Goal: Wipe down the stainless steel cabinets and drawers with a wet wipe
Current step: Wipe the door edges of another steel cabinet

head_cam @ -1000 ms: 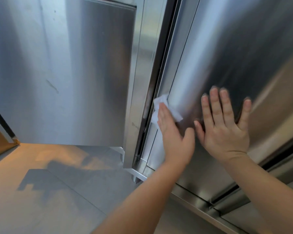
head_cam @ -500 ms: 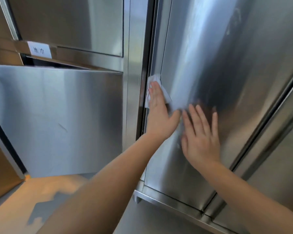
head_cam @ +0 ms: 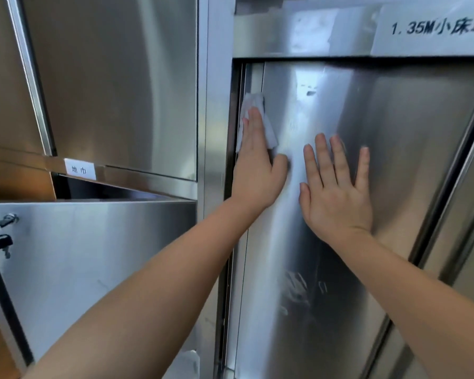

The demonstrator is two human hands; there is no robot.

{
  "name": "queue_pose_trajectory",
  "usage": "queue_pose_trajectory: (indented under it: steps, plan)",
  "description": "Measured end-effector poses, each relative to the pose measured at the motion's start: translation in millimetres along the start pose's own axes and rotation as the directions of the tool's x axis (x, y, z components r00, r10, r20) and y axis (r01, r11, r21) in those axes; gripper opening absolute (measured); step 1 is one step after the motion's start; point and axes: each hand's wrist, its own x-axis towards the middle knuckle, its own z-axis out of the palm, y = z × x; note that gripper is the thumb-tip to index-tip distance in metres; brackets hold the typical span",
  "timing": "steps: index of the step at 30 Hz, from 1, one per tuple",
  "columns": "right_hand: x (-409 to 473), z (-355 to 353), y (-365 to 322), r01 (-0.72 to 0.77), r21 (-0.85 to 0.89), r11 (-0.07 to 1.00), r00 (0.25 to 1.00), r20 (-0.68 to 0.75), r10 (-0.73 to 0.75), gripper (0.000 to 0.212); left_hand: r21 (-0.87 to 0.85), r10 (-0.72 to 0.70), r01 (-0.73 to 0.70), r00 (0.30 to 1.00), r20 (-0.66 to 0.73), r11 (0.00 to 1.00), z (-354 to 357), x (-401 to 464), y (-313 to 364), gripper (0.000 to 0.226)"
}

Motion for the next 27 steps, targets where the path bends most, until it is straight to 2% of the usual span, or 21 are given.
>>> queue_pose_trajectory:
  steps: [6, 13, 19, 27]
  plan:
    - [-1, 1, -1, 0.006, -0.022, 1.0, 1.0, -0.019, -0.006, 0.061, -0.037, 0.004, -0.007, 0.997, -0.073, 0.999, -11, 46, 22, 0.077]
    - [-1, -2, -1, 0.004, -0.036, 0.999, 1.0, 0.003, -0.003, 0.061, 0.052, 0.04, -0.037, 0.998, -0.057, 0.998, -2, 20, 10, 0.08]
    - [-1, 0, -1, 0.002, -0.026, 1.0, 1.0, -0.006, -0.002, 0.061, 0.007, 0.022, -0.022, 0.991, -0.132, 1.0, -3, 44, 23, 0.073]
    - [-2, 1, -1, 0.005, -0.008, 1.0, 1.0, -0.02, -0.005, 0.062, 0.059, 0.014, -0.007, 0.993, -0.118, 0.998, 7, 4, 1, 0.069]
